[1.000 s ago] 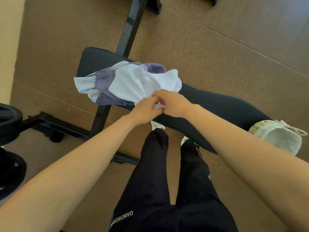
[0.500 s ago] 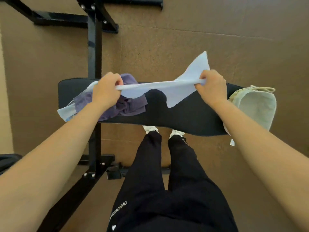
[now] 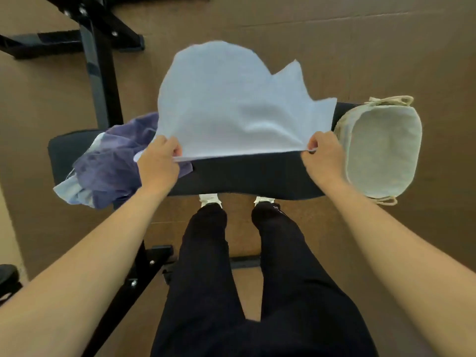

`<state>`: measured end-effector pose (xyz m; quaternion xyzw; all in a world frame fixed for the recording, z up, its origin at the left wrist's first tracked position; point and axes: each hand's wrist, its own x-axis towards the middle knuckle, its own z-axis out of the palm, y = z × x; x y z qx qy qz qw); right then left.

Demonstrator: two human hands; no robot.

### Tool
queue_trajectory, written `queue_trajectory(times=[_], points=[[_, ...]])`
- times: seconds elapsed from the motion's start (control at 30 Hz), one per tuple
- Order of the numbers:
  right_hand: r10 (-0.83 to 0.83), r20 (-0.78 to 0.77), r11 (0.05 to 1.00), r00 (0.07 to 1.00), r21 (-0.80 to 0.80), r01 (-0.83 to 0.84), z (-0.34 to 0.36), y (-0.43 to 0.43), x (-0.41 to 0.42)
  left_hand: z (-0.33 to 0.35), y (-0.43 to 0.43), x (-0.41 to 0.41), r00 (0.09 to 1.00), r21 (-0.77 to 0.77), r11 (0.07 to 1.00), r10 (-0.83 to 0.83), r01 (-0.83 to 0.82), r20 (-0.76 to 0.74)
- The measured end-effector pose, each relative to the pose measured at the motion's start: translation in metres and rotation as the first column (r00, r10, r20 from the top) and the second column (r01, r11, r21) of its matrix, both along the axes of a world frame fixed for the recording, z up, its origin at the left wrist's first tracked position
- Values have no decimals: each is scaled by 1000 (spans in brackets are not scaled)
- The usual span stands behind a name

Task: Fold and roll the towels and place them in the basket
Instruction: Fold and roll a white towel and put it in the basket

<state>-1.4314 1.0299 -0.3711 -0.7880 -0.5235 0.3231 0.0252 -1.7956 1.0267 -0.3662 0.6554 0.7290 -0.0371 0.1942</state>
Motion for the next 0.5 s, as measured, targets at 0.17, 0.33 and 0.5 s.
queue_trajectory(times=[0.17, 0.33, 0.5], points=[[10, 56, 982, 998, -187, 1, -89, -61, 2, -91, -46, 2, 992, -355, 931, -116, 87, -59], [108, 142, 895, 984, -444, -34, -141, -101, 5, -141, -86, -4, 985, -554, 831, -134, 53, -107], [-8, 217, 914, 976, -395, 95, -148, -97, 3, -153, -99, -3, 985, -646, 763, -97, -19, -143]])
